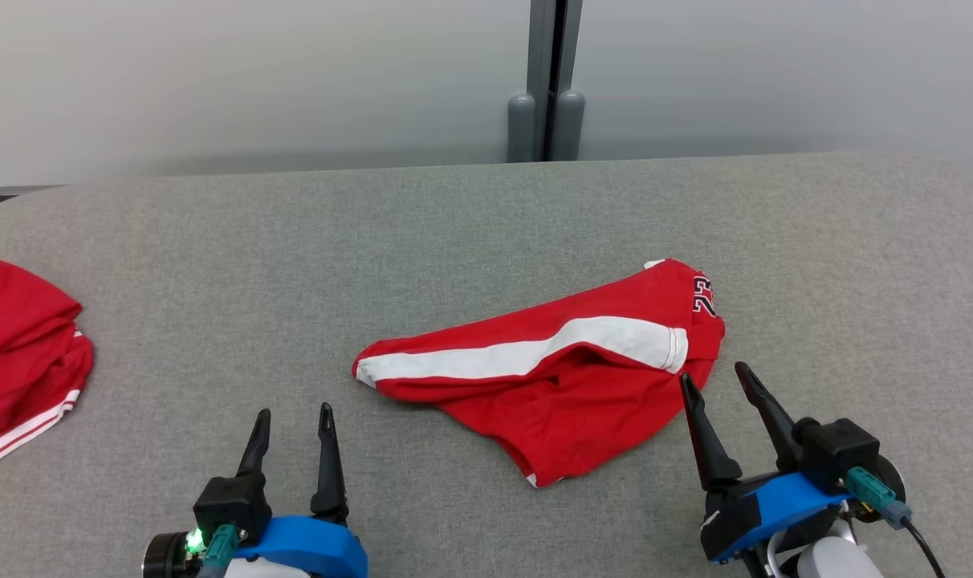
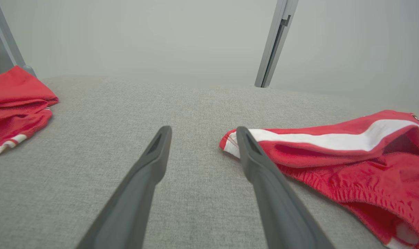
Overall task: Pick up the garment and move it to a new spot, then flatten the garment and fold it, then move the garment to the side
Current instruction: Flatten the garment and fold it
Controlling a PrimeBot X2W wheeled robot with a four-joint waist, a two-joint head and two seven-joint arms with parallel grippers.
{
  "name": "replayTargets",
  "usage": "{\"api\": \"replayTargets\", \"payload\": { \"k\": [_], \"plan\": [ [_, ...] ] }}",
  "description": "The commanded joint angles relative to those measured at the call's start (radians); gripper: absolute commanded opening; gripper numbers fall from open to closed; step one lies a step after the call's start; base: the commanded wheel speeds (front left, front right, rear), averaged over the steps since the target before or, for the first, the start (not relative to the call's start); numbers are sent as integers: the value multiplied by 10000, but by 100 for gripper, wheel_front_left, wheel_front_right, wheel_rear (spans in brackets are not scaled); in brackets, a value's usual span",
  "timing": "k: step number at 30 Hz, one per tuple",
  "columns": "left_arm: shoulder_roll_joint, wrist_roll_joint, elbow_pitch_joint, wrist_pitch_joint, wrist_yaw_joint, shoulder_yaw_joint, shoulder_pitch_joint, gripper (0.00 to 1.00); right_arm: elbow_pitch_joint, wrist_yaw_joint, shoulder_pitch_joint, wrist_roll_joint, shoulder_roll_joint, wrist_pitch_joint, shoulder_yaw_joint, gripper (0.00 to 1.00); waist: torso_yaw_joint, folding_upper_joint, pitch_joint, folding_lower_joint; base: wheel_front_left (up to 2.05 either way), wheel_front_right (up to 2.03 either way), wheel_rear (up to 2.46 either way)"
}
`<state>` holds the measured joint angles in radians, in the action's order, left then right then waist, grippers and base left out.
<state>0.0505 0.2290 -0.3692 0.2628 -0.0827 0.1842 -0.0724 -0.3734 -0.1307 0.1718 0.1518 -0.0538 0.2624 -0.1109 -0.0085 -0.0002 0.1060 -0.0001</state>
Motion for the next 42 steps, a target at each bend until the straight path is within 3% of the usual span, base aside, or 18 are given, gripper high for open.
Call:
{"api": "replayTargets", "payload": {
  "k": [1,14,24,42],
  "plan": [
    [-3,30,38,31,27,64,21,100,-81,-2,-58,31,22,35,25,100,52,2,66,1,0,0,0],
    [-1,-93,274,31,-50,456,-561,100,-1322,-2,1160,859,13,35,832,100,821,2,1038,1,0,0,0],
    [-5,-106,351,31,-102,397,-563,100,-1865,-2,1469,1129,13,35,754,100,1067,2,1354,1,0,0,0],
    [-3,-39,321,31,-108,556,-645,100,-1067,-2,1208,1801,15,35,331,100,880,2,1342,1,0,0,0]
  ]
}}
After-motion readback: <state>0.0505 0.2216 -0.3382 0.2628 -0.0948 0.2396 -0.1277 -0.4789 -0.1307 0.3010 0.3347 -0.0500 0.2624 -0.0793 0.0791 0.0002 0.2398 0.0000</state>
